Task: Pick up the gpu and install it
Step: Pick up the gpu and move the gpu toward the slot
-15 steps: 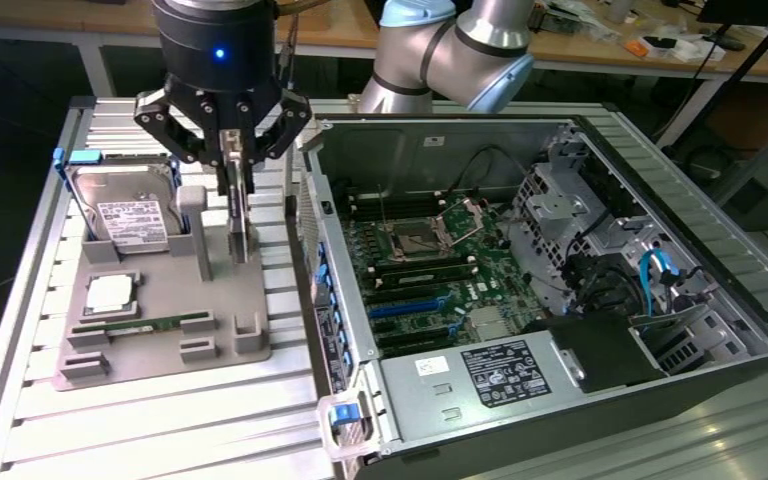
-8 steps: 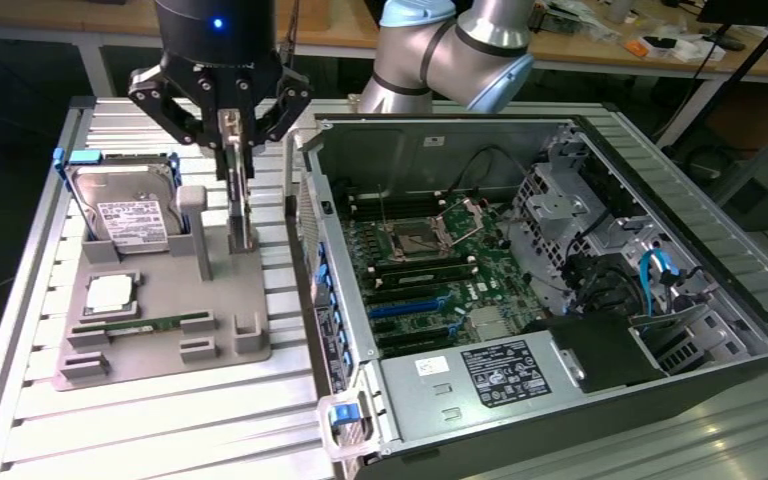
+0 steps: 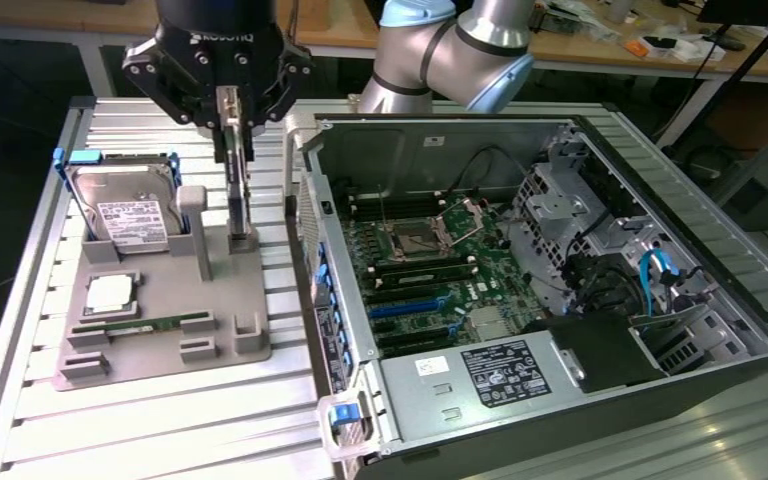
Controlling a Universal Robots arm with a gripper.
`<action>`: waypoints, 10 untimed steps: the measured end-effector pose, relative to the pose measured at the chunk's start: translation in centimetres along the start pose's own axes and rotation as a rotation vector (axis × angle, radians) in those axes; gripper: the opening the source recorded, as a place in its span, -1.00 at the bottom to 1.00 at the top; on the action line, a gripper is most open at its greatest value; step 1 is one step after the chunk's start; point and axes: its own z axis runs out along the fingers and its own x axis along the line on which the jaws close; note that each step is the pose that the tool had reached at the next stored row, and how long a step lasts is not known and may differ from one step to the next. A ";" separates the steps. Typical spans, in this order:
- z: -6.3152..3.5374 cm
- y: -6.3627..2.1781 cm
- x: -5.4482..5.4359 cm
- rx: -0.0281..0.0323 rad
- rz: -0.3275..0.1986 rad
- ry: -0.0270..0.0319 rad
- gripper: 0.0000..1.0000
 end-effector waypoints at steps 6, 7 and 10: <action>-1.98 0.21 -0.1 0.0009 0.000 -0.0002 -0.46; -2.08 0.22 -0.1 0.0011 0.000 -0.0001 -0.46; -2.05 0.20 -1.2 0.0011 0.000 -0.0001 -0.46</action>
